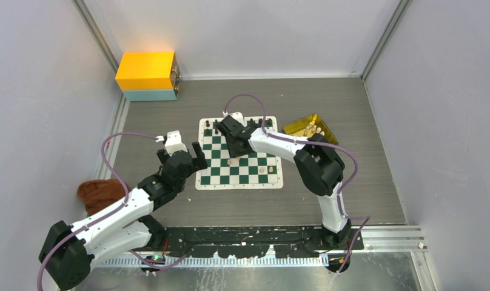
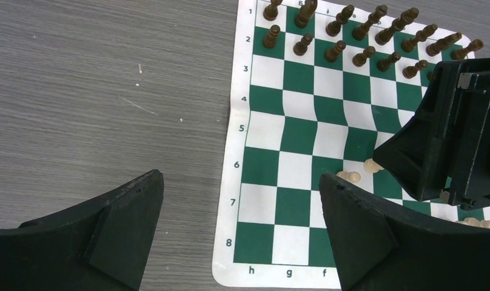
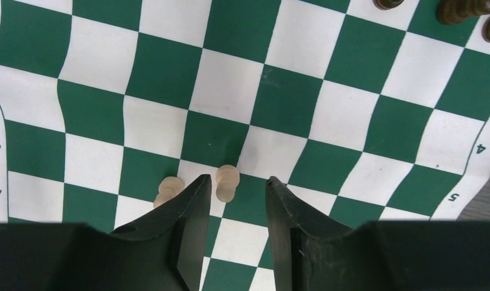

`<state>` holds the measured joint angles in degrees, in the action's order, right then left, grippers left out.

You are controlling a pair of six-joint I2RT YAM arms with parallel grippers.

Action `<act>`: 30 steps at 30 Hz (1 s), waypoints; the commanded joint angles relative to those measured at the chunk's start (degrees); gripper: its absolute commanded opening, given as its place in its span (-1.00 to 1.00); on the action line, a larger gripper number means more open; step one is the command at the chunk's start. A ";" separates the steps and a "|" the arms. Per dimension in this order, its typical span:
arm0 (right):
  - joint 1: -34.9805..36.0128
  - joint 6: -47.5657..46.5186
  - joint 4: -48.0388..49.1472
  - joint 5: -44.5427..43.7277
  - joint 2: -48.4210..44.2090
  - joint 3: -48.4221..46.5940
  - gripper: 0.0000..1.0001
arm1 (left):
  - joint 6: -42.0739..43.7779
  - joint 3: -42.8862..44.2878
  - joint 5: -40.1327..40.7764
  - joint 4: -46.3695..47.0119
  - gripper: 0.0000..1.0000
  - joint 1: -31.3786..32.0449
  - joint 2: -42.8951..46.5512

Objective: Set up the chess pieces on the board
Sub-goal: Pick up the chess piece from the chessboard.

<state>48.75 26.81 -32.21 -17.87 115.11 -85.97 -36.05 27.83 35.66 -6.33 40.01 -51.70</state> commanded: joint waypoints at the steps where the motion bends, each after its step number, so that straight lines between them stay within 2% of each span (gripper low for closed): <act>1: 0.27 -0.78 0.48 0.97 0.74 -3.20 -0.13 | -1.11 -0.62 2.22 0.77 0.99 0.05 1.16; 7: 0.25 -0.66 0.64 1.25 1.61 -3.49 -0.13 | -1.21 -1.03 2.14 1.12 0.99 0.00 1.02; 13: 0.28 -0.36 0.87 1.69 2.28 -3.25 -0.23 | -1.21 -1.29 2.22 1.23 0.99 0.03 1.06; 18: 0.24 -0.13 1.05 1.88 2.40 -2.89 -0.40 | -1.21 -1.47 2.22 1.35 0.99 0.00 1.00; 24: 0.24 -0.12 1.02 1.75 1.67 -2.63 -0.77 | -1.12 -1.30 2.31 1.49 0.99 -0.02 0.61; 30: 0.29 -0.55 0.31 0.97 -0.53 -1.70 -0.89 | -1.21 -1.27 2.22 1.75 0.99 0.00 0.07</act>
<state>48.75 26.85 -32.18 -16.14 118.04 -87.00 -36.64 26.39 35.97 -6.50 40.01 -51.51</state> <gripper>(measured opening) 0.205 0.994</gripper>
